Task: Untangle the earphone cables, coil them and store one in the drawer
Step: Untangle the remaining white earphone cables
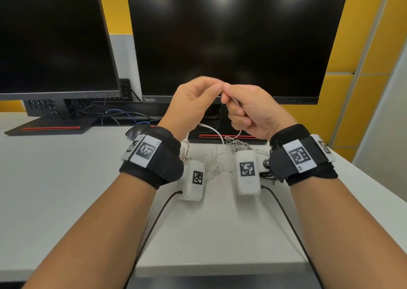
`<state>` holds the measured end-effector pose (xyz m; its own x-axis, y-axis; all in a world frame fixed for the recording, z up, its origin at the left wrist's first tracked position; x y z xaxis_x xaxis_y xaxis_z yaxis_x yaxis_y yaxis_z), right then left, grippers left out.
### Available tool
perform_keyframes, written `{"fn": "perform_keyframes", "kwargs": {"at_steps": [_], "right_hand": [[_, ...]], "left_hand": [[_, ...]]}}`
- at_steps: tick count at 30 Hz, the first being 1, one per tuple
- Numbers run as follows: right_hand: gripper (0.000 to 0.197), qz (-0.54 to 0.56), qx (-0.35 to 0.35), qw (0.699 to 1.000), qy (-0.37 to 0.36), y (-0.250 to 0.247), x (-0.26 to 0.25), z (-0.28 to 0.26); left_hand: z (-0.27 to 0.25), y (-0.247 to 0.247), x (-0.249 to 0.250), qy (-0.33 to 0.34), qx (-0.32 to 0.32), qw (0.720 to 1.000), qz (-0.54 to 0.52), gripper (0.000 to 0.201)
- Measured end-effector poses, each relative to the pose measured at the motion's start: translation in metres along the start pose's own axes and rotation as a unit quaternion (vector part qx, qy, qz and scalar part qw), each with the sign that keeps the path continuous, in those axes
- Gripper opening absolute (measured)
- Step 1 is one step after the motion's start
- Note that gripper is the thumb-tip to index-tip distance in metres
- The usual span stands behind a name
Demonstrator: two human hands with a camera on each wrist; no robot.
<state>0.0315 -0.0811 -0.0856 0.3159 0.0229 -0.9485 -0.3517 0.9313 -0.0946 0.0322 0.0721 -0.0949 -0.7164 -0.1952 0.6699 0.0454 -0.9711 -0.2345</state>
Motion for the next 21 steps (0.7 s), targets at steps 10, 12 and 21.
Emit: {"fn": "perform_keyframes", "kwargs": {"at_steps": [10,12,21], "right_hand": [[0.037,0.278,0.009,0.954,-0.110,-0.021,-0.010,-0.002],[0.034,0.255,0.031,0.961,-0.104,-0.023,-0.008,-0.003],[0.031,-0.026,0.021,0.999,0.015,-0.007,0.004,0.001]], "left_hand": [[0.006,-0.011,-0.024,-0.168,0.103,0.974,0.112,0.019],[0.005,-0.009,-0.024,-0.177,0.091,0.973,0.116,0.025],[-0.003,0.007,-0.003,-0.105,-0.063,0.992,-0.014,0.023]]}}
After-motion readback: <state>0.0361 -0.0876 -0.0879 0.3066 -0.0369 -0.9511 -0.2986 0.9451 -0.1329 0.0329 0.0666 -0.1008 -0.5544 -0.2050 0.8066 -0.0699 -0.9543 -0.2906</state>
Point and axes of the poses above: each hand's wrist, its own z-axis towards the middle knuckle, its own y-axis out of the palm, x = y × z, the point moved 1 cm from there along z, towards the middle knuckle
